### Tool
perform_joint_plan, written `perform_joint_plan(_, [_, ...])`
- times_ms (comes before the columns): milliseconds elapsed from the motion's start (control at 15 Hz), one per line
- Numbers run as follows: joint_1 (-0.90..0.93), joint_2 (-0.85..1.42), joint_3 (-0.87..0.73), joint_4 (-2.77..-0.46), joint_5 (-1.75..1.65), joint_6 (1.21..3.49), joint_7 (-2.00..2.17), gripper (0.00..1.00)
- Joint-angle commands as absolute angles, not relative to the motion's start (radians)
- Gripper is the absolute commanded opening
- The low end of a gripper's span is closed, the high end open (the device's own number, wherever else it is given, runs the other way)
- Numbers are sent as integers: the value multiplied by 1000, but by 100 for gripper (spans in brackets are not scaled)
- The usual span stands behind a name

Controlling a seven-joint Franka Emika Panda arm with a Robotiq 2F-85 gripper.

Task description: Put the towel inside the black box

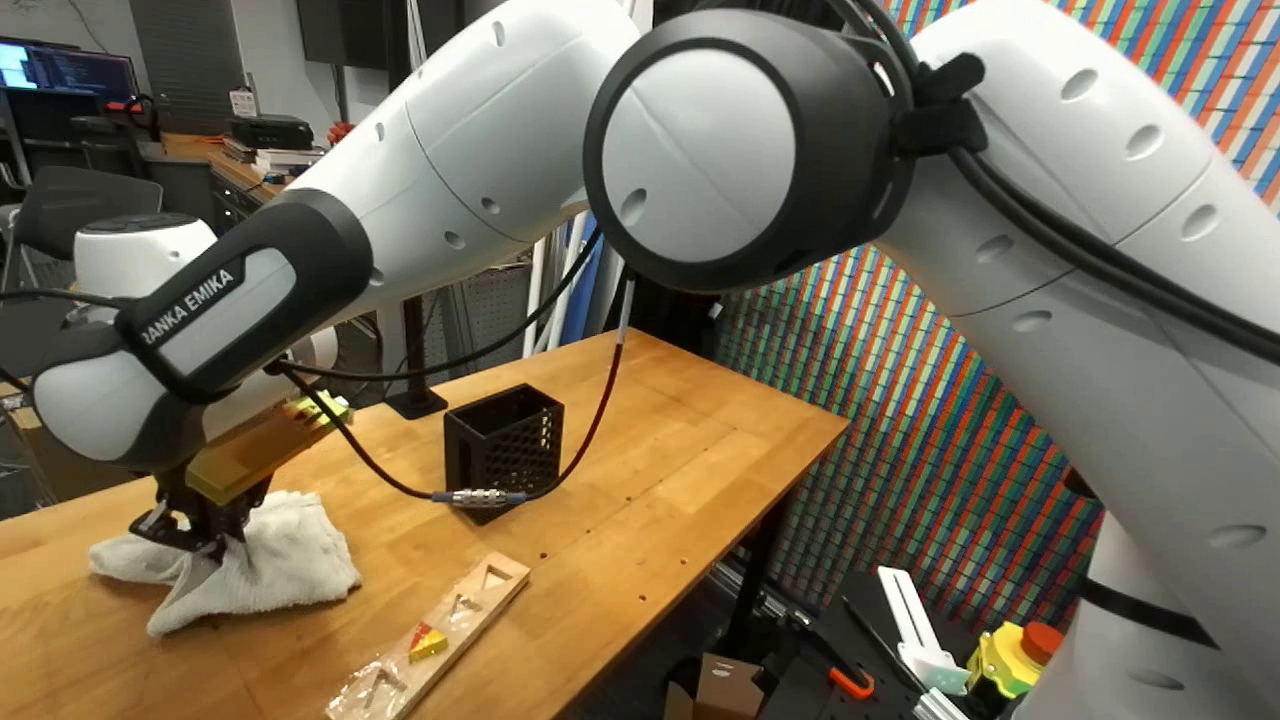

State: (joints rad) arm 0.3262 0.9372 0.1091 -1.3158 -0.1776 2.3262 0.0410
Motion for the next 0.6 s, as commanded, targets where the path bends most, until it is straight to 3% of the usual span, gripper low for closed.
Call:
perform_joint_plan(0, [333,829,76,-1348,-201,2215,24,5])
perform_joint_plan(533, [295,622,57,-1379,-238,1976,-2,5])
